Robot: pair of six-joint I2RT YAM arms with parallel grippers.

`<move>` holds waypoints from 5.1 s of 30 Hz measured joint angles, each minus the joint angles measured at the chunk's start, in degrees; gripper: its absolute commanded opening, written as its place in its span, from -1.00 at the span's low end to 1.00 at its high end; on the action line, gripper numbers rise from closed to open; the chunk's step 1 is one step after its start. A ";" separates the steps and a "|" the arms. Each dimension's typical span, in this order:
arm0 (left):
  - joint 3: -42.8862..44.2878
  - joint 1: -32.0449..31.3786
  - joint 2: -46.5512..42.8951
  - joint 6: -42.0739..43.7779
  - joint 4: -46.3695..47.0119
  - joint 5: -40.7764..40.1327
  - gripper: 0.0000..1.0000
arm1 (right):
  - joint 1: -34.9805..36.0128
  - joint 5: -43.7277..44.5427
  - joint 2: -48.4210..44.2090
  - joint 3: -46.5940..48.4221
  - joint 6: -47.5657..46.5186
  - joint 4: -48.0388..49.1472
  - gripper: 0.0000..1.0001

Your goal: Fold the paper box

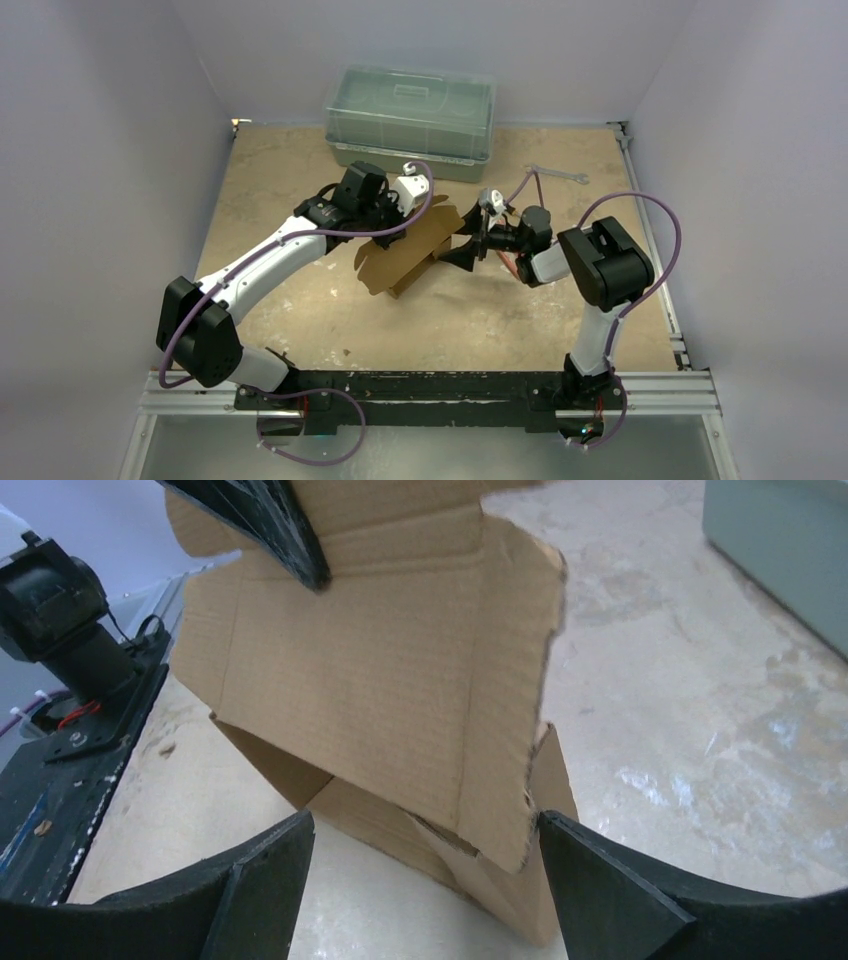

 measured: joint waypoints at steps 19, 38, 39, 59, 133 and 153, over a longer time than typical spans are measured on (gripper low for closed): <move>-0.13 0.09 0.00 0.00 0.17 0.94 -1.00 | -0.20 5.95 1.09 0.85 -1.81 -4.52 0.13; -0.13 0.09 0.61 -0.04 0.15 1.16 -1.00 | 1.38 6.88 2.19 1.27 -4.90 -5.99 -0.05; -0.13 0.09 0.61 -0.02 0.09 1.16 -1.00 | 1.36 7.02 2.19 1.29 -4.90 -6.03 -0.07; 0.85 0.46 0.92 -4.70 -1.86 1.70 -0.76 | 1.16 8.04 0.76 1.88 -6.01 -8.92 -0.99; -50.75 -17.22 -39.04 -75.69 36.06 -12.28 0.72 | 1.77 43.95 -20.13 18.60 -41.05 -109.77 -0.72; -54.97 -32.92 -21.97 -85.66 54.60 -37.44 0.63 | 1.75 39.30 -30.14 14.69 -40.72 -104.26 -1.00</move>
